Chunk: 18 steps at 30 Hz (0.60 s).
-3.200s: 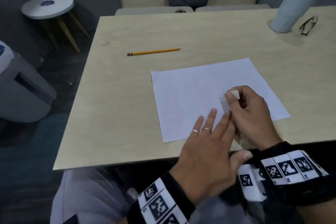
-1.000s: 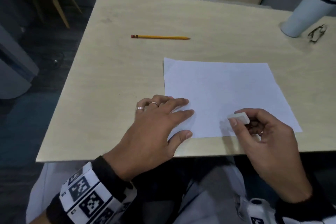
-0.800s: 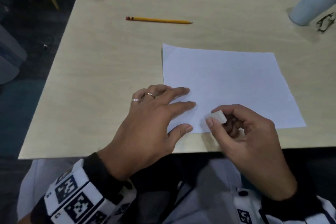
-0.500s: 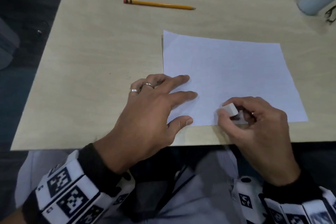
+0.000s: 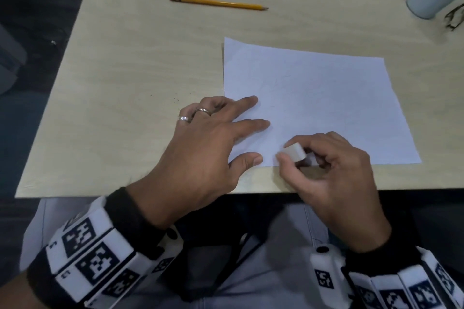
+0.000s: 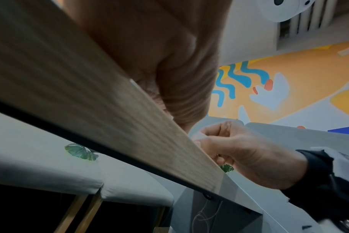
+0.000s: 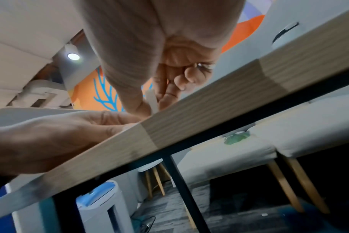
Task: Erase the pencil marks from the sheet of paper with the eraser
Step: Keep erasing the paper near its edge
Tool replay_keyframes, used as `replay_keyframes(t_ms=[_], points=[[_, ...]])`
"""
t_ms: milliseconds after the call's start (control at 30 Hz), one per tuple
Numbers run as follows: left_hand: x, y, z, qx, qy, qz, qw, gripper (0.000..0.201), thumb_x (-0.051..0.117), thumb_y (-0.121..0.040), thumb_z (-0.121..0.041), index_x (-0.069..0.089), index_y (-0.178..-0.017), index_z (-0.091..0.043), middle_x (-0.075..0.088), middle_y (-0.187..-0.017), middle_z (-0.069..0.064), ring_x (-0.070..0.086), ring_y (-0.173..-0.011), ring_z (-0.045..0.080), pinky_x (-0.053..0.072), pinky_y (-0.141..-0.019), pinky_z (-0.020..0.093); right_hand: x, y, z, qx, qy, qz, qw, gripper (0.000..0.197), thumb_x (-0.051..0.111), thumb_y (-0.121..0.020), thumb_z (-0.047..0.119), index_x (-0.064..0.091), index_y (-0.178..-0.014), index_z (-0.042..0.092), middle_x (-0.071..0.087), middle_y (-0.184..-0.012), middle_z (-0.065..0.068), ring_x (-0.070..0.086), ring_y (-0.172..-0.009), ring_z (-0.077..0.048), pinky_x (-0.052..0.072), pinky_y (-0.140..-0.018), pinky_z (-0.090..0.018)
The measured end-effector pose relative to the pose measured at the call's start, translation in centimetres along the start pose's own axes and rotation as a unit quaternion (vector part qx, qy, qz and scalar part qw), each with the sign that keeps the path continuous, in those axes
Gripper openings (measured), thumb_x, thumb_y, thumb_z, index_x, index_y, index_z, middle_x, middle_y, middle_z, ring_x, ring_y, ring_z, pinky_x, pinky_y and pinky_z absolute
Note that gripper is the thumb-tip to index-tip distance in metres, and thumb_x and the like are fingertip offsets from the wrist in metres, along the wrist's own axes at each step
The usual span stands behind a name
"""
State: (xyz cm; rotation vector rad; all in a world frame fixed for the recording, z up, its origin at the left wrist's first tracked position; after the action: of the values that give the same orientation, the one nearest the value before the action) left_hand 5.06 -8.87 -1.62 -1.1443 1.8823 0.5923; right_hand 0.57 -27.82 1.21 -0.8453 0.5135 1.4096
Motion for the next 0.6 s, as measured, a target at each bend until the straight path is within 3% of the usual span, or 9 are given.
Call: replay_keyframes(t_ms=[100,233,333,433,500,567,600], points=[[-0.1,-0.1,0.0,0.0,0.007,0.0,1.0,0.055,0.052,-0.092,-0.063,0.056,-0.145,-0.049,0.031,-0.166,-0.024,0.026,-0.149,0.012,0.01,-0.121,0.041,-2.4,-0.4,-2.8,0.037,-0.008,-0.03,0.999,0.01,0.083,-0.089,0.019,0.076,-0.084,0.024,0.073,-0.083,0.009,0.063,-0.081,-0.022,0.051,-0.073,-0.047],[0.0,0.0,-0.1,-0.001,-0.003,0.002,1.0,0.055,0.051,-0.093,-0.064,0.054,-0.146,-0.05,0.029,-0.167,-0.024,0.024,-0.151,0.012,0.009,-0.121,0.041,-1.8,-0.3,-1.2,0.038,-0.006,-0.049,0.998,0.008,0.085,-0.088,0.023,0.078,-0.086,0.027,0.07,-0.082,0.02,0.059,-0.077,-0.011,0.046,-0.071,-0.03],[0.1,0.0,0.0,0.0,-0.007,0.006,1.0,0.056,0.05,-0.093,-0.064,0.054,-0.147,-0.05,0.028,-0.168,-0.024,0.024,-0.151,0.012,0.011,-0.122,0.042,-0.5,-0.1,-0.8,0.028,0.0,-0.014,1.0,0.009,0.082,-0.089,0.032,0.076,-0.084,0.029,0.07,-0.08,0.013,0.061,-0.08,-0.016,0.05,-0.071,-0.041],[-0.1,-0.1,-0.1,0.0,-0.002,0.005,1.0,0.056,0.049,-0.093,-0.064,0.053,-0.147,-0.05,0.027,-0.168,-0.024,0.023,-0.151,0.01,0.01,-0.122,0.041,-2.7,-0.5,-3.3,0.07,0.001,-0.041,0.997,0.007,0.082,-0.087,0.026,0.076,-0.083,0.028,0.072,-0.084,0.014,0.062,-0.081,-0.016,0.053,-0.075,-0.047],[-0.1,-0.1,-0.2,0.0,-0.006,0.007,1.0,0.057,0.048,-0.093,-0.064,0.052,-0.148,-0.051,0.026,-0.168,-0.025,0.022,-0.151,0.011,0.01,-0.122,0.042,-3.2,-0.5,-3.1,0.079,0.003,-0.06,0.995,0.007,0.083,-0.086,0.026,0.077,-0.084,0.03,0.072,-0.084,0.015,0.061,-0.079,-0.013,0.053,-0.074,-0.042],[0.0,-0.1,-0.2,0.0,-0.009,0.006,1.0,0.057,0.048,-0.092,-0.064,0.052,-0.148,-0.051,0.026,-0.168,-0.024,0.022,-0.151,0.011,0.01,-0.122,0.042,-1.9,-0.8,-1.2,0.066,-0.005,-0.043,0.997,0.006,0.083,-0.086,0.03,0.077,-0.085,0.032,0.071,-0.082,0.014,0.061,-0.078,-0.011,0.049,-0.072,-0.029],[0.1,-0.1,-0.2,0.0,-0.009,0.006,1.0,0.057,0.048,-0.092,-0.064,0.052,-0.147,-0.051,0.027,-0.168,-0.024,0.023,-0.151,0.012,0.011,-0.121,0.042,-0.9,-0.8,-0.3,0.048,0.0,-0.025,0.999,0.005,0.081,-0.087,0.032,0.076,-0.085,0.031,0.07,-0.081,0.014,0.06,-0.078,-0.011,0.048,-0.071,-0.028]])
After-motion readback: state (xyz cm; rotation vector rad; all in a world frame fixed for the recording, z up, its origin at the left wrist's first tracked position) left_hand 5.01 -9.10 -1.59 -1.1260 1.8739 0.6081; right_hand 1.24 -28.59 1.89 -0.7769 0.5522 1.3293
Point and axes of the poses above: each hand's wrist, its own y-axis away from the middle knuckle, its own x-axis out of the palm, z = x × y, the point moved 7 cm from there along -y, towards the middle knuckle
